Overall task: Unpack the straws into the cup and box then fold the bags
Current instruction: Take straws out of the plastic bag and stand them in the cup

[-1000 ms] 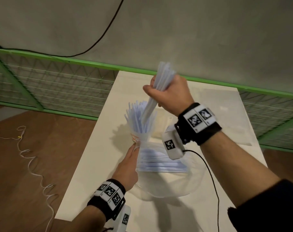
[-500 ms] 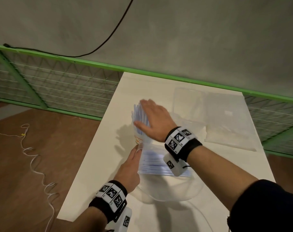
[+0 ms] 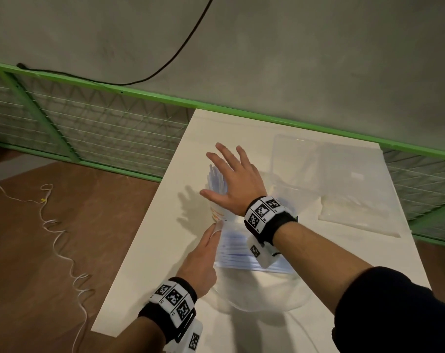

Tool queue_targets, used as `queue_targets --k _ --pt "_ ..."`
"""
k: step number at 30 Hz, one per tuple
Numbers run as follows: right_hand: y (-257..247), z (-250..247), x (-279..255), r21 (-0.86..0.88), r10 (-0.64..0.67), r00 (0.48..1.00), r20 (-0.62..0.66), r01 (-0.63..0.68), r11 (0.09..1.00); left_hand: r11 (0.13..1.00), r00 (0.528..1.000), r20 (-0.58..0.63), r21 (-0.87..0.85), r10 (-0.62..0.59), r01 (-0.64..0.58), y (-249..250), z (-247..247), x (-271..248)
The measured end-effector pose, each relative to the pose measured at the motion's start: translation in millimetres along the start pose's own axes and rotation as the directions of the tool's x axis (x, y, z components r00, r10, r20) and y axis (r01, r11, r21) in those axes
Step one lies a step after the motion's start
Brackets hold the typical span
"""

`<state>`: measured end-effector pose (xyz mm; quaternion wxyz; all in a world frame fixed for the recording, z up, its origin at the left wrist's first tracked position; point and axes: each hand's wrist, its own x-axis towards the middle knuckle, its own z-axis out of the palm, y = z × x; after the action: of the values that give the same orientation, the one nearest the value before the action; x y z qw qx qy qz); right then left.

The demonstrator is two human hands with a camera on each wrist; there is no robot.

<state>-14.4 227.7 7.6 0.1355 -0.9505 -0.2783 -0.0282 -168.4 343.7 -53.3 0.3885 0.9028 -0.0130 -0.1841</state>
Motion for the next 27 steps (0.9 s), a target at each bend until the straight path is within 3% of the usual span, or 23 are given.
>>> queue_targets --k 6,12,16,22,27 --pt "-0.4 10.4 25.0 0.023 -0.028 0.999 -0.035 0.029 0.999 0.999 1.0 0.004 -0.036 0.021 -0.021 1.0 -3.0 -1.4" --pt "6.7 31.4 35.8 0.169 -0.143 0.973 -0.182 0.174 0.97 0.998 0.999 -0.002 -0.033 0.047 -0.047 -2.8 -1.6 -0.8" --pt "9.7 9.6 40.3 0.241 -0.092 0.956 -0.277 0.162 0.957 0.999 0.999 -0.017 -0.002 0.047 -0.047 -3.8 -1.5 0.7" --pt "20.8 9.6 35.9 0.044 -0.175 0.979 -0.102 0.18 0.983 0.999 0.999 -0.024 0.01 0.039 -0.039 -1.7 -1.2 1.4" --pt "18.3 15.1 38.2 0.018 -0.218 0.967 -0.132 0.222 0.975 1.0 0.999 -0.017 0.005 0.027 -0.027 0.7 -1.7 0.4"
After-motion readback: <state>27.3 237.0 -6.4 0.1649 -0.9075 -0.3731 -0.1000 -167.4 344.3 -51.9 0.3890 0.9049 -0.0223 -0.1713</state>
